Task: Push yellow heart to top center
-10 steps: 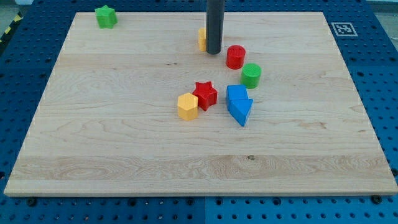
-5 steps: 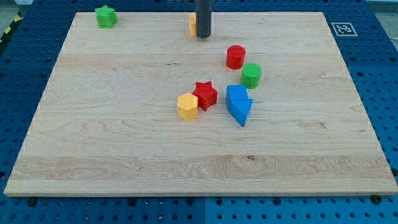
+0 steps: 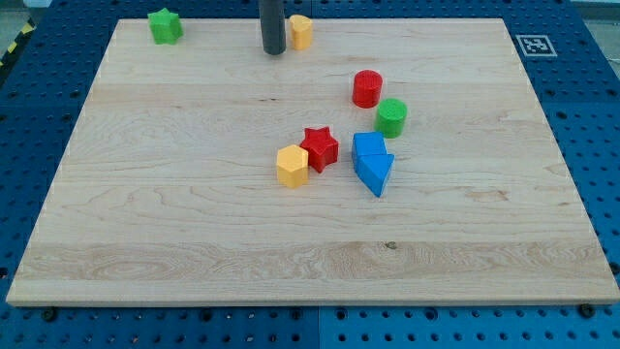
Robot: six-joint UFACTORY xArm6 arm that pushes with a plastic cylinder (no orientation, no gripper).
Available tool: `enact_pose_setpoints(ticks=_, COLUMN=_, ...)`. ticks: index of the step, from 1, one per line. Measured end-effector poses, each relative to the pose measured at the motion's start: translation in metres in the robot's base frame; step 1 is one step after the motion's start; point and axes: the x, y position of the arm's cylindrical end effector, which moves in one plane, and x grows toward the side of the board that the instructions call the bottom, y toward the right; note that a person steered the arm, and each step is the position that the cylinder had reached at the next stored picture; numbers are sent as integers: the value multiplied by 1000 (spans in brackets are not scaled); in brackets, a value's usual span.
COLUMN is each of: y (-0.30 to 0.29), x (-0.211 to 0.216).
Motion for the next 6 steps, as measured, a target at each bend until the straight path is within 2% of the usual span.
enact_pose_setpoints(ticks=1, y=0, x=-3)
enact_pose_setpoints(ticks=3, y=0, x=-36)
enact_pose_setpoints(ticks=6, y=0, x=-21)
